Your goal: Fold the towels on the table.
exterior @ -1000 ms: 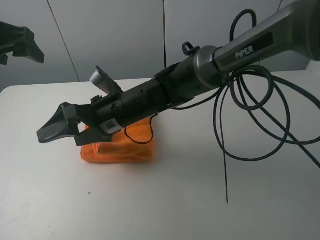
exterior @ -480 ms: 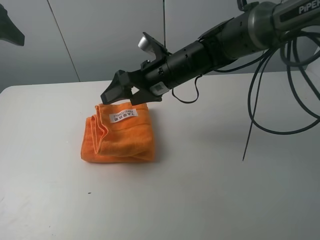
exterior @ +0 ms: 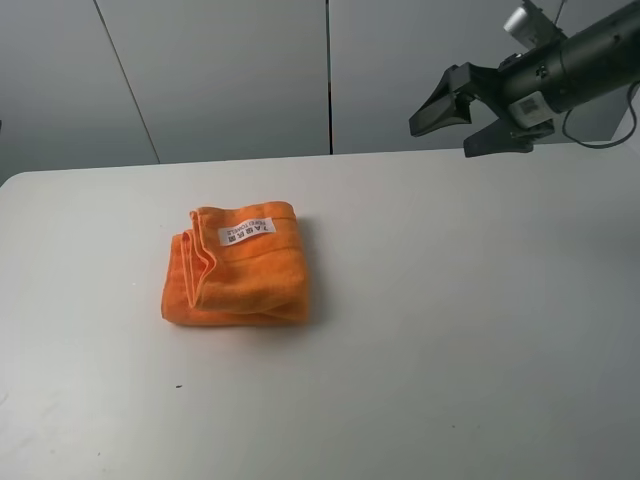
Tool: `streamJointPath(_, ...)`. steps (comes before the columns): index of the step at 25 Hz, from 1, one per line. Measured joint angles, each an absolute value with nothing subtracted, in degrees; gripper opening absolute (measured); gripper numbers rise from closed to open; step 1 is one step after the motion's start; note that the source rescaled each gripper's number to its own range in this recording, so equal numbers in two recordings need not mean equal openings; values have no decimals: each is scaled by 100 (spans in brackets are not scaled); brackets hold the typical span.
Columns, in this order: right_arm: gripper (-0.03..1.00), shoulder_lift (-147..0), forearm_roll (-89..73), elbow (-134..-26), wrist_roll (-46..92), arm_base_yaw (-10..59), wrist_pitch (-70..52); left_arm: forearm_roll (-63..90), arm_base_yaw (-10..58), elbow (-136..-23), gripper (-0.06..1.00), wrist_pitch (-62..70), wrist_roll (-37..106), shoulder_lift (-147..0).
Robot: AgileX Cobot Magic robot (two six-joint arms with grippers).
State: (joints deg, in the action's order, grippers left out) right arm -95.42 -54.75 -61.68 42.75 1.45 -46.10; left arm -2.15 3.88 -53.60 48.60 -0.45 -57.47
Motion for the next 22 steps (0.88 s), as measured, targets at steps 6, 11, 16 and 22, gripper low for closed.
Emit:
streamJointPath(6, 100, -7016, -4878, -4641, 3983, -159, -4390, -219, 388, -4922, 100, 5199, -165, -4331)
streamJointPath(11, 100, -4643, -4623, -3858, 3843, -159, -4532, -219, 388, -4643, 100, 5645, -239, -3176)
streamJointPath(16, 100, -2461, -3508, -3763, 2890, -123, -5085, -171, 388, -4170, 100, 5903, -239, -2356)
streamJointPath(22, 100, -1053, -1570, -3740, 1543, 102, -5985, 0, 388, -3708, 100, 5981, -179, -1468)
